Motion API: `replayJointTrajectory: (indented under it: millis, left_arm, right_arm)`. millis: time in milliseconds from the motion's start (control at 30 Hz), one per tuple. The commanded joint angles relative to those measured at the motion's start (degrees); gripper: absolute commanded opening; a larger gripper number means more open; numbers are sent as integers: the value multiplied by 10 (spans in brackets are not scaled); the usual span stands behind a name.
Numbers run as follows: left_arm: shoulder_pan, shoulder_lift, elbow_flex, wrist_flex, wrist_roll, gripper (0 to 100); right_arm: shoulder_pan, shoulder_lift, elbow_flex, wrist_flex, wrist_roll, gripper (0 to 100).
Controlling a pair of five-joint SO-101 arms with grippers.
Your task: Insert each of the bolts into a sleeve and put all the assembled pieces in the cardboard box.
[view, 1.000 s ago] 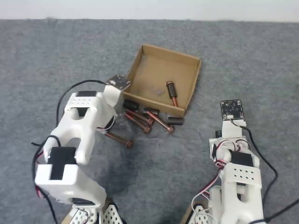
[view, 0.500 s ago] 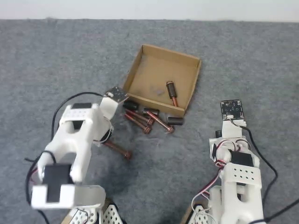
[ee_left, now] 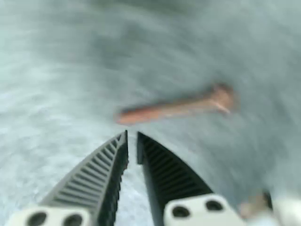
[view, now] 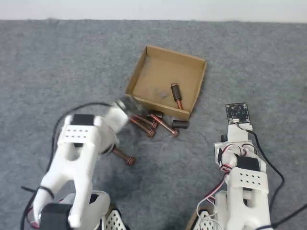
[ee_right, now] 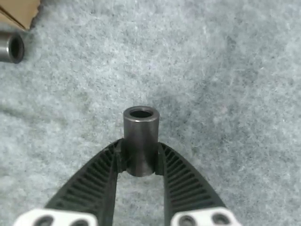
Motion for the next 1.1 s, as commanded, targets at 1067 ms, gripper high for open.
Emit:
replayJointTrajectory:
  millis: [1067]
  left_arm:
    - [198, -63, 99, -203, 227, 13]
  right_arm:
    - [-2, -18, -6, 1, 11, 9]
